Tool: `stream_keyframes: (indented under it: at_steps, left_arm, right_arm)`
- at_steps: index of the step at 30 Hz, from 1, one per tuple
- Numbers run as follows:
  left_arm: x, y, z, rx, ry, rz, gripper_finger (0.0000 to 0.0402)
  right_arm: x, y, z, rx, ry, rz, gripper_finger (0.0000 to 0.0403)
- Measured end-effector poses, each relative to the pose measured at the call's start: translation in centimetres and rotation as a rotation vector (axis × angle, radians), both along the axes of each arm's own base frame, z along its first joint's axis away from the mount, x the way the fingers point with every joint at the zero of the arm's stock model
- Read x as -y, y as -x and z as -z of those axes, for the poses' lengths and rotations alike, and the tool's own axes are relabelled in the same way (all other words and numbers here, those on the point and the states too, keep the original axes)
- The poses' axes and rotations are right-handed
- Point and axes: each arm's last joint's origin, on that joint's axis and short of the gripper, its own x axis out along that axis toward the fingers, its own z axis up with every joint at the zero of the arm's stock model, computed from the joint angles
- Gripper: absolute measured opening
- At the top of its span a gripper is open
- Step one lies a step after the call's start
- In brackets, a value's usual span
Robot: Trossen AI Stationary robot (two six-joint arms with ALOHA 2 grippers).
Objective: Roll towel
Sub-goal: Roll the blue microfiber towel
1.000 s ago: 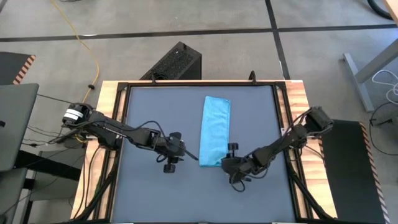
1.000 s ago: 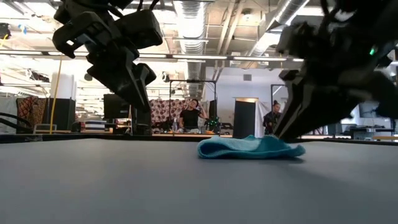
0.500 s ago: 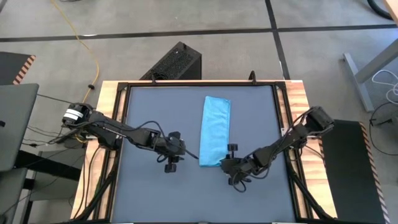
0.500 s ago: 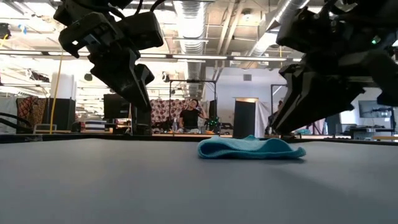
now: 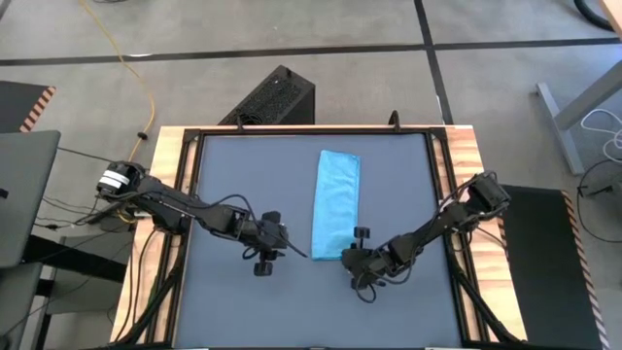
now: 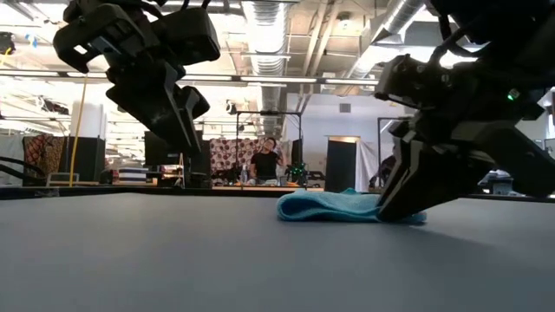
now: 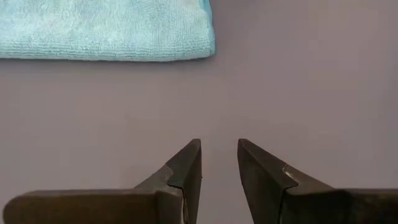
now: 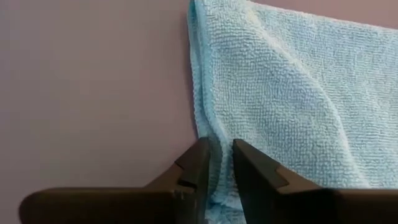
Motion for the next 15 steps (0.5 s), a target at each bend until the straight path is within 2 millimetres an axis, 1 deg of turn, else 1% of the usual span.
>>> stream_keyframes:
  at_steps: [6, 13, 15]
  left_arm:
    - [0.00, 0.00, 0.00, -0.002, 0.011, -0.013, 0.0093]
    - [-0.01, 0.00, 0.00, -0.003, 0.015, -0.019, 0.0093]
    - [-0.01, 0.00, 0.00, -0.003, 0.015, -0.019, 0.0093]
  right_arm:
    - [0.60, 0.13, -0.42, -0.001, 0.040, 0.025, 0.0074]
    - [0.76, 0.27, -0.41, -0.026, 0.036, 0.021, 0.0017]
    - [0.72, 0.27, -0.41, -0.028, 0.031, 0.017, 0.0013]
